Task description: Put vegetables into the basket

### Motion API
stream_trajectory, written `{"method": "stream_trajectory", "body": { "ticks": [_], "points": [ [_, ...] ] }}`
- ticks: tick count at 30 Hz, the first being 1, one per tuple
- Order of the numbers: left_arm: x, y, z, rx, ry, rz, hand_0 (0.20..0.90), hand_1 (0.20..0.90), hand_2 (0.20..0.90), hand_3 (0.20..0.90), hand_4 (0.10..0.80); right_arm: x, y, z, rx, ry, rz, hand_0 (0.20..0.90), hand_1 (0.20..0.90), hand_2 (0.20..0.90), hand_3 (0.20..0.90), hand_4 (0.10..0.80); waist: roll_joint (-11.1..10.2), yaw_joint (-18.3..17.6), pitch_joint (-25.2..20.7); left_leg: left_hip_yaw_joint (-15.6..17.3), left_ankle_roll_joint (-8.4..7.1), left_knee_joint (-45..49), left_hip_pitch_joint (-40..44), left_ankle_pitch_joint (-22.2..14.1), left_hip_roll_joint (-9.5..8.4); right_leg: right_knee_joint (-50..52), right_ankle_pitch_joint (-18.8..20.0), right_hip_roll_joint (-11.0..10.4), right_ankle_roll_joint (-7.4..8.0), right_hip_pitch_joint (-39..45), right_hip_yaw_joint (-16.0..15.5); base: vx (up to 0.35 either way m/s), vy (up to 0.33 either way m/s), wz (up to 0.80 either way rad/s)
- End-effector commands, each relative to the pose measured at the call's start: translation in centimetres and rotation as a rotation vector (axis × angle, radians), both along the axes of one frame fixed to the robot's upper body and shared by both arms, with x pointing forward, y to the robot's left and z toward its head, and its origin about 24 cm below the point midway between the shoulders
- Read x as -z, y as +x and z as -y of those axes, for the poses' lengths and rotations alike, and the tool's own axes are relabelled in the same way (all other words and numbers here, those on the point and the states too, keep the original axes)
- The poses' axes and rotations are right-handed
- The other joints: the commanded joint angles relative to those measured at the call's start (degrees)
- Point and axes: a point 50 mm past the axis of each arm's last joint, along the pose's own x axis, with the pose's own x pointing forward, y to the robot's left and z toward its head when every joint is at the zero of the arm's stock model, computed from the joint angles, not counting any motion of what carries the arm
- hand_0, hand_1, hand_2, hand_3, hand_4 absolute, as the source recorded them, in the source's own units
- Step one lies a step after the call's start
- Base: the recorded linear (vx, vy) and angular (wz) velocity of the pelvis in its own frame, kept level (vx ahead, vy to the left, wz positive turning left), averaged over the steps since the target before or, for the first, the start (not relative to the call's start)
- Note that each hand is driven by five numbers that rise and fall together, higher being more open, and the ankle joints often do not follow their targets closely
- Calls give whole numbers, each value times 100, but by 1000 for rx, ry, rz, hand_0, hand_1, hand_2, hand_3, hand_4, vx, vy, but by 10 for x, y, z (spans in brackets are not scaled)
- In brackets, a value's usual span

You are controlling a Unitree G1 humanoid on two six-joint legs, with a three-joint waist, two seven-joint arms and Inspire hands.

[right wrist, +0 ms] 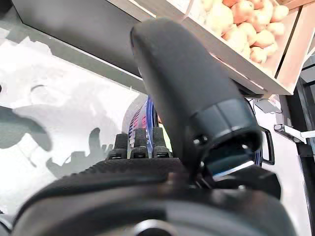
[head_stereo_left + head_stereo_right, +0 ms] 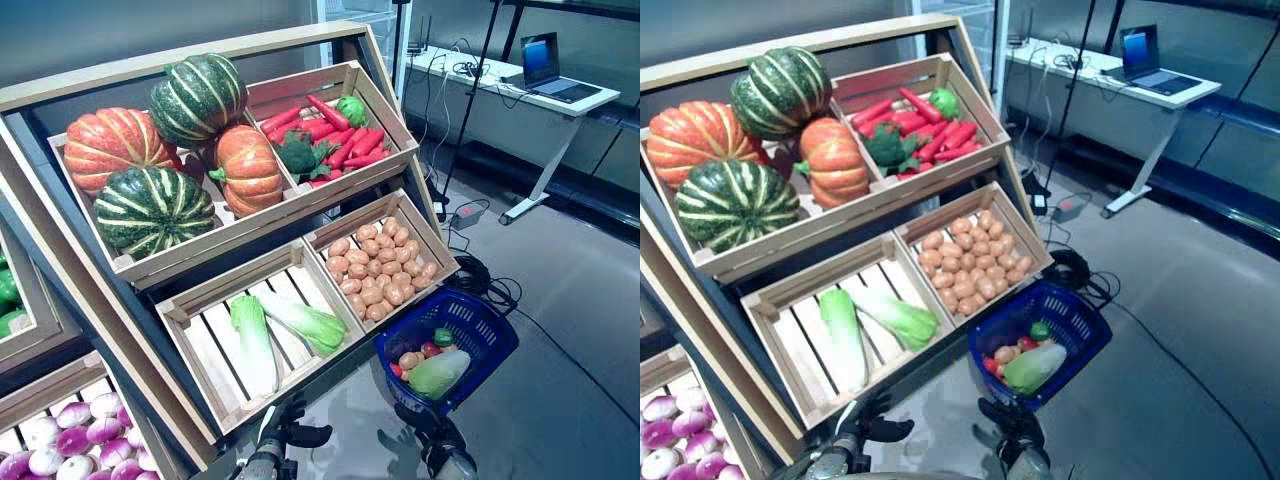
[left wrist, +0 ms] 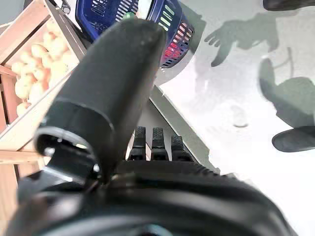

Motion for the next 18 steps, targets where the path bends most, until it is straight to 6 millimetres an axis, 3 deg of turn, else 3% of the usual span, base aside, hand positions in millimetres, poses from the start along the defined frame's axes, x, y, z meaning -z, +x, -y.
{"method": "stream_trajectory", "body": {
  "ticks": [1,18],
  "points": [
    [-23,55,18,91,-23,187,900,900,900,900,800,-11,34,-16,29,40,85,900,900,900,900,800,-97,38,288,-114,128,7,90,-243,-91,6,83,-58,-402,48,133,0,0,0],
    [-25,57,21,142,-32,201,900,900,900,900,800,-11,35,-15,-1,3,87,900,900,900,900,800,-82,31,283,-101,126,7,100,-244,-88,6,77,-60,-400,53,132,0,0,0]
  ]
}}
